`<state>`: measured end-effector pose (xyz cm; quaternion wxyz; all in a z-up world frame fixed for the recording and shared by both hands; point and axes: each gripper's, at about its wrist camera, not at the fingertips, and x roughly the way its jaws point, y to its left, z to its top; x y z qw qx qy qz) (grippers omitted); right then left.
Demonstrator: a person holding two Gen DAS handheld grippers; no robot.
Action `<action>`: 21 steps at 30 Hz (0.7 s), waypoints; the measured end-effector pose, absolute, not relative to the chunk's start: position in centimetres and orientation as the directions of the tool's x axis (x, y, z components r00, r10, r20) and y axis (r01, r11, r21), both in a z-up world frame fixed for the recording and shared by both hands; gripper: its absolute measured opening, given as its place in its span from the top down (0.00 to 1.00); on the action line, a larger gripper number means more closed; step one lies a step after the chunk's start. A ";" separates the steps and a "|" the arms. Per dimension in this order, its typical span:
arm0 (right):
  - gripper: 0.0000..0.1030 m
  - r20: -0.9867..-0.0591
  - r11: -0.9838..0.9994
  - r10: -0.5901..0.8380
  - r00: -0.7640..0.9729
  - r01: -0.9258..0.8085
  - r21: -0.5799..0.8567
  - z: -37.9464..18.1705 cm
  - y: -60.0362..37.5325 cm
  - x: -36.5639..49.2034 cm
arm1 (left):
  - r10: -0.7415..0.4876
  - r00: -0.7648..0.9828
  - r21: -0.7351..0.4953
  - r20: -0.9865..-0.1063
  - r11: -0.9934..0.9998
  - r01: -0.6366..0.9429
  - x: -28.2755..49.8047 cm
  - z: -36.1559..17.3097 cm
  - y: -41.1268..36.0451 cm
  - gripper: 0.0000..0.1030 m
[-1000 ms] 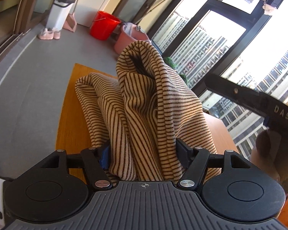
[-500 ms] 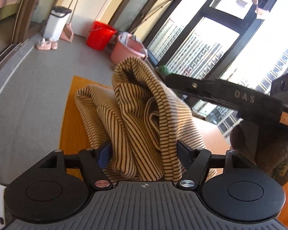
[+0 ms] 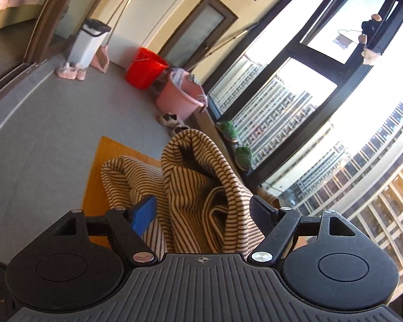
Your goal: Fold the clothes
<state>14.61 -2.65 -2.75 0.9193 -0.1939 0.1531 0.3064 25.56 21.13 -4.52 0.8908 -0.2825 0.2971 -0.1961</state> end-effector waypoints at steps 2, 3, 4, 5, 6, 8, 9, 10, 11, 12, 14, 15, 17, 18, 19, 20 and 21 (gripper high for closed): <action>0.23 -0.368 0.732 0.460 0.808 -0.580 -0.358 -3.5 -0.4 14.9 | -0.499 0.754 -0.625 -0.427 0.766 0.152 24.8 -4.8 22.3 0.20; 0.23 -0.359 0.734 0.441 0.823 -0.561 -0.384 -3.7 0.6 15.4 | -0.488 0.756 -0.623 -0.436 0.770 0.137 24.6 -5.0 22.8 0.21; 0.23 -0.351 0.735 0.421 0.836 -0.541 -0.408 -4.0 1.6 15.9 | -0.477 0.757 -0.620 -0.447 0.775 0.122 24.3 -5.2 23.4 0.24; 0.23 -0.370 0.740 0.395 0.841 -0.530 -0.415 -4.3 2.4 16.8 | -0.472 0.755 -0.620 -0.455 0.777 0.112 24.2 -5.4 23.9 0.27; 0.23 -0.393 0.741 0.370 0.842 -0.523 -0.421 -4.8 3.0 17.5 | -0.478 0.749 -0.624 -0.459 0.773 0.111 24.2 -5.7 24.2 0.33; 0.23 -0.419 0.746 0.324 0.848 -0.502 -0.439 -5.8 3.7 18.7 | -0.500 0.733 -0.640 -0.462 0.760 0.115 24.2 -6.2 24.6 0.40; 0.29 -0.417 0.750 0.325 0.849 -0.500 -0.433 -5.8 3.5 18.7 | -0.515 0.724 -0.650 -0.458 0.750 0.122 24.3 -6.6 24.6 0.42; 0.35 -0.414 0.755 0.326 0.850 -0.497 -0.427 -5.8 3.4 18.7 | -0.530 0.716 -0.660 -0.454 0.740 0.128 24.3 -6.9 24.7 0.43; 0.53 -0.410 0.758 0.328 0.851 -0.496 -0.424 -5.5 3.2 18.6 | -0.545 0.707 -0.672 -0.450 0.729 0.134 24.5 -7.2 24.6 0.44; 0.63 -0.407 0.760 0.330 0.852 -0.495 -0.421 -5.2 3.0 18.5 | -0.553 0.700 -0.678 -0.452 0.723 0.133 24.7 -7.6 24.5 0.47; 0.74 -0.395 0.766 0.326 0.859 -0.485 -0.422 -4.6 2.5 18.2 | -0.563 0.684 -0.686 -0.463 0.716 0.126 25.3 -8.5 24.2 0.49; 0.77 -0.387 0.776 0.323 0.864 -0.476 -0.415 -4.2 2.1 18.1 | -0.567 0.673 -0.687 -0.476 0.717 0.119 25.5 -8.9 24.1 0.51; 0.79 -0.373 0.799 0.319 0.871 -0.459 -0.388 -3.2 1.3 17.9 | -0.573 0.655 -0.686 -0.492 0.719 0.113 25.8 -9.6 24.0 0.57; 0.80 -0.368 0.815 0.330 0.869 -0.459 -0.353 -2.3 0.8 18.0 | -0.576 0.652 -0.685 -0.494 0.719 0.116 25.9 -9.7 24.0 0.59; 0.81 -0.363 0.830 0.341 0.867 -0.459 -0.317 -1.5 0.2 18.1 | -0.581 0.648 -0.687 -0.493 0.717 0.121 26.0 -9.7 24.1 0.60; 0.81 -0.358 0.842 0.352 0.865 -0.460 -0.281 -0.6 -0.3 18.2 | -0.587 0.642 -0.688 -0.493 0.715 0.125 26.0 -9.8 24.1 0.61; 0.82 -0.353 0.842 0.376 0.857 -0.475 -0.256 0.1 -0.5 18.4 | -0.593 0.637 -0.690 -0.492 0.712 0.129 26.1 -9.8 24.0 0.61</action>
